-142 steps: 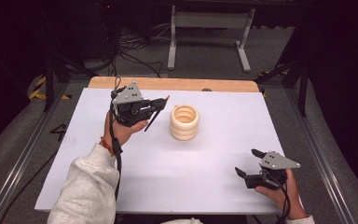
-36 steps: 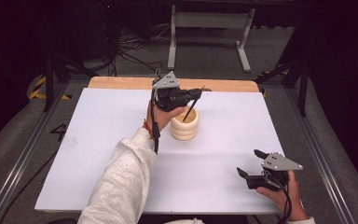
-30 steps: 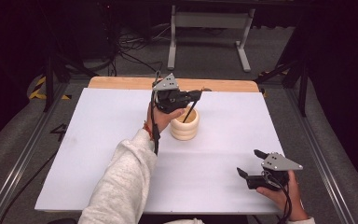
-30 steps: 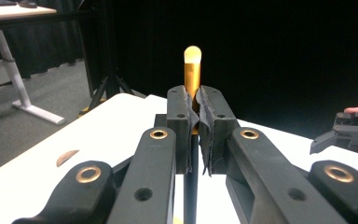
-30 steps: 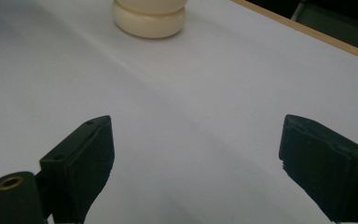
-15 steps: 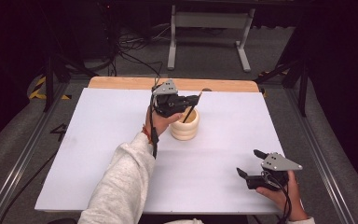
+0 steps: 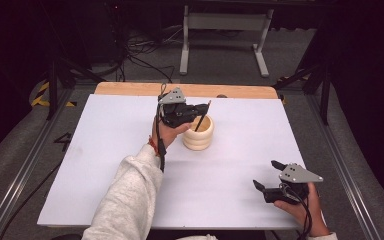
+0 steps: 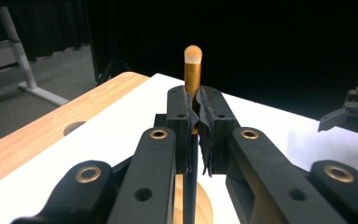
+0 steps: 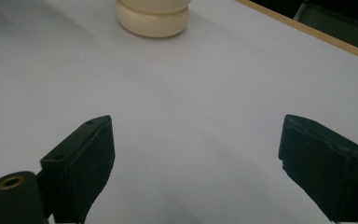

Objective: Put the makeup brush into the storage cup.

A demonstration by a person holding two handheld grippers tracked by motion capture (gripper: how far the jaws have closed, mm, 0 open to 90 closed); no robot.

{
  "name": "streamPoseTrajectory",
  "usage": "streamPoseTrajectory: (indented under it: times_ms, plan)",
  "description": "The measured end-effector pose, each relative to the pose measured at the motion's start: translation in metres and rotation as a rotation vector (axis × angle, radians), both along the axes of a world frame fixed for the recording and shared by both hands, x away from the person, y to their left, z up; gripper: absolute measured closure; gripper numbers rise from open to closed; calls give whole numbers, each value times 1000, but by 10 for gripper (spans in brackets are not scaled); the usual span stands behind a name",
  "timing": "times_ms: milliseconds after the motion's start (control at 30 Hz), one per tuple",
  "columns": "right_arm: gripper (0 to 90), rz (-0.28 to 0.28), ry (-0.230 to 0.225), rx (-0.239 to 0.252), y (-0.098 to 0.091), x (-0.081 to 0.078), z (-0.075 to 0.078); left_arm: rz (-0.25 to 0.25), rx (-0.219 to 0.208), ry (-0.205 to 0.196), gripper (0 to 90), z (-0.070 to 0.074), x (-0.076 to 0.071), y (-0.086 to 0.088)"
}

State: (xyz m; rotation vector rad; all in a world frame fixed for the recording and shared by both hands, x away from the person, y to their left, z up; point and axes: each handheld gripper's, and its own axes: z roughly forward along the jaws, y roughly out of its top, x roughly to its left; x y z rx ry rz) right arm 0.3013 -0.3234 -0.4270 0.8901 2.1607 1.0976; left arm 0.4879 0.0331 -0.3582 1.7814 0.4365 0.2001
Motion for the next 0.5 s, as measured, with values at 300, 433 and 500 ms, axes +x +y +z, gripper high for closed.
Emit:
streamPoseTrajectory:
  times_ms: [300,433,500]
  plan:
    - [115,8,2,-6,1,0,-1,1,30,6,836,-5,-1,2]
    - [115,9,3,-6,1,0,-1,5,35,13,835,-8,0,3]
    - [115,9,2,-6,1,0,-1,3,39,19,836,-10,0,5]
